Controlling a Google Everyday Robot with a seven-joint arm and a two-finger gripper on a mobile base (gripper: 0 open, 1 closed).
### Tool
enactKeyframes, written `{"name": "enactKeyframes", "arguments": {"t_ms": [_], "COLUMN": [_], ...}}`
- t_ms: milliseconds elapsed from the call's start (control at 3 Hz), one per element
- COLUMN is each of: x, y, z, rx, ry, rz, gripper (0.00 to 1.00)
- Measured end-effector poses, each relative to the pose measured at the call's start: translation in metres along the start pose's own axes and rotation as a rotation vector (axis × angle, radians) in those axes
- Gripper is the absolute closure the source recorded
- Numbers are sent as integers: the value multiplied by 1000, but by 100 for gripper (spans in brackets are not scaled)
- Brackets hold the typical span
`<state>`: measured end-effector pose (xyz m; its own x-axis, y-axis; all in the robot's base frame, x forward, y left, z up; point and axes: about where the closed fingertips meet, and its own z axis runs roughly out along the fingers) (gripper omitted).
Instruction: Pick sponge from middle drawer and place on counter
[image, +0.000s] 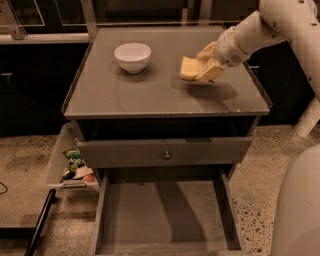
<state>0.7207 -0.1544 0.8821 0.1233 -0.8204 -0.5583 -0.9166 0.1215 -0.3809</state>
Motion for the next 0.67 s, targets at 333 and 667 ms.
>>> {"name": "enactKeyframes", "arguments": {"t_ms": [333,667], "x": [1,1], "y": [0,0], "z": [10,10], "rx": [-33,-33], "ry": [29,29], "rz": [0,0], "gripper": [100,81]}}
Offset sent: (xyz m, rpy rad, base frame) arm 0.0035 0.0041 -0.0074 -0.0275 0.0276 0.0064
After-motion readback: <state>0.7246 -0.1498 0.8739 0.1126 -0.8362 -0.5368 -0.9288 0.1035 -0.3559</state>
